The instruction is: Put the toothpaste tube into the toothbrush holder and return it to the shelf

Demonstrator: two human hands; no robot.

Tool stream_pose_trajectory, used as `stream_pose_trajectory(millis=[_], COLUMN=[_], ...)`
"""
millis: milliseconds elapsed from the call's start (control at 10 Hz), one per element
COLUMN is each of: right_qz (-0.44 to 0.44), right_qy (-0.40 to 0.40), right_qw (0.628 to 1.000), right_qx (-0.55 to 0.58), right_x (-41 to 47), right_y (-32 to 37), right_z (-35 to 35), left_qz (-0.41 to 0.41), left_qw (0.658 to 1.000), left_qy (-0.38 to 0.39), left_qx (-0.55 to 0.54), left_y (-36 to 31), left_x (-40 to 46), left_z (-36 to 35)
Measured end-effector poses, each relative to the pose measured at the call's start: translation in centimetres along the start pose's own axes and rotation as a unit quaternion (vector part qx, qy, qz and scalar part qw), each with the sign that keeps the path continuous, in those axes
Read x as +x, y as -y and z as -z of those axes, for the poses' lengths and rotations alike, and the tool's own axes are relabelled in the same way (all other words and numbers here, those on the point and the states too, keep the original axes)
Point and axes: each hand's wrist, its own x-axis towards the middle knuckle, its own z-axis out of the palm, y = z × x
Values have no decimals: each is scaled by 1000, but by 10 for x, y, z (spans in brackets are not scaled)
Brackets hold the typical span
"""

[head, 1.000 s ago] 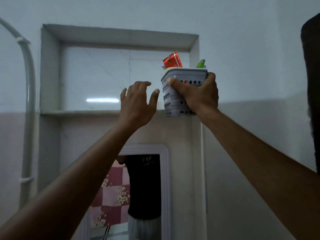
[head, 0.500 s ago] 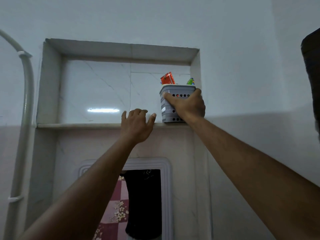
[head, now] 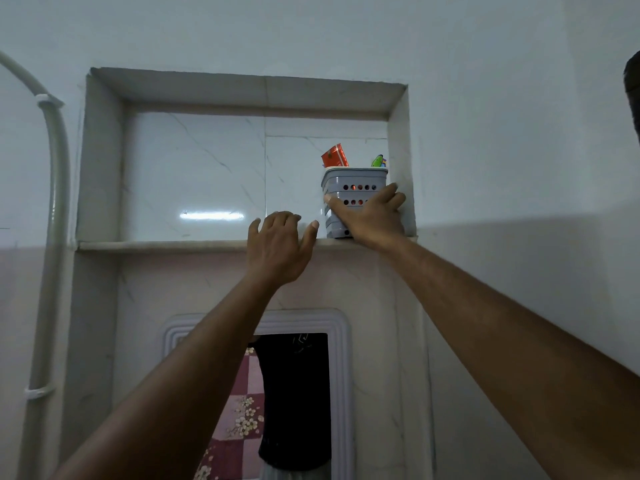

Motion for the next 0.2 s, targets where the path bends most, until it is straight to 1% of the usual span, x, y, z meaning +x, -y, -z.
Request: stream_pose_trajectory(millis=[100,200], right_qz=[8,57], right_qy=[7,-56], right_qw=[999,995], right_qx=[-42,-64], right_x=[-12,-33], right_y=[-2,-9], right_z=[2,9], left_qz=[12,20], left_qw=[1000,997], left_qy=[20,34], left_qx=[-21,-72], left_y=[1,1], left_x=[1,-4], left_z=[0,2])
